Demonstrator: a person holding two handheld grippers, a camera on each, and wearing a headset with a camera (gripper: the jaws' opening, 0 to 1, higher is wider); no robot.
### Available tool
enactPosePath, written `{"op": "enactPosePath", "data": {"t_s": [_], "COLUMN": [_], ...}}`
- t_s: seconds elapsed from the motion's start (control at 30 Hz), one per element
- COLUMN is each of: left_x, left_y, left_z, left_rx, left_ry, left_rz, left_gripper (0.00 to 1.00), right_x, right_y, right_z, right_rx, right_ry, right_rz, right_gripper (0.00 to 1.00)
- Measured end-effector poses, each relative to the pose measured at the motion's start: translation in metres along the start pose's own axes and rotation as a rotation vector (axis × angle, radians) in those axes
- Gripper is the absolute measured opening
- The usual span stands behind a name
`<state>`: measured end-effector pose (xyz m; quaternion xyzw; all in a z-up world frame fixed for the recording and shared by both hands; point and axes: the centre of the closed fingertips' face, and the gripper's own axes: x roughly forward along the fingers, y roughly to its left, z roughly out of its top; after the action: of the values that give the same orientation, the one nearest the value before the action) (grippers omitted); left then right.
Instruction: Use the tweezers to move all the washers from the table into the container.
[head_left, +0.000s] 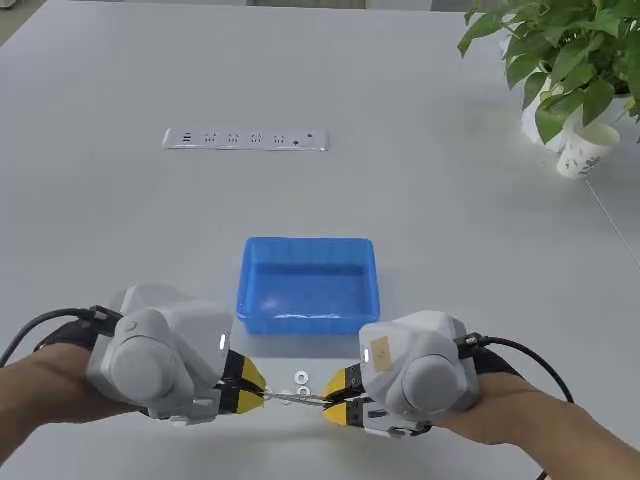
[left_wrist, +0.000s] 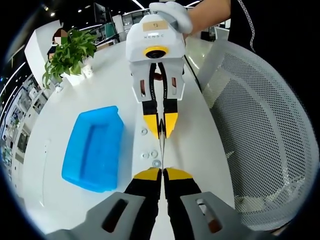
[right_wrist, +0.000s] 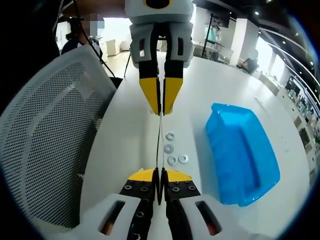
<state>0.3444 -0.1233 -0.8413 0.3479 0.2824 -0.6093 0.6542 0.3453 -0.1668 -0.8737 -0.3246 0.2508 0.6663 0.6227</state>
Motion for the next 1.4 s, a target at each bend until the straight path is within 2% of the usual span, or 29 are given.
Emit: {"op": "enactPosePath", "data": {"t_s": [0.37, 0.9, 1.2, 1.4], "left_x": [-0.008, -0.024, -0.024, -0.020], "left_y": [0.000, 0.005, 0.003, 0.002], "left_z": [0.011, 0.049, 0.064, 0.070], "left_rx": [-0.011, 0.013, 0.011, 0.012], "left_ry": [-0.030, -0.117, -0.160, -0.176], "left_rz": [0.003, 0.015, -0.005, -0.018], "left_gripper": [0.05, 0.05, 0.05, 0.05], "right_x": [-0.001, -0.002, 0.001, 0.003], "right_y": [0.001, -0.002, 0.001, 0.004], "right_z": [0.001, 0.008, 0.014, 0.014], "right_rx": [-0.001, 0.021, 0.030, 0.033], "right_ry": [0.002, -0.032, -0.059, -0.061], "right_rz": [-0.002, -0.028, -0.027, -0.020], "right_gripper": [0.08, 0.08, 0.08, 0.08]}}
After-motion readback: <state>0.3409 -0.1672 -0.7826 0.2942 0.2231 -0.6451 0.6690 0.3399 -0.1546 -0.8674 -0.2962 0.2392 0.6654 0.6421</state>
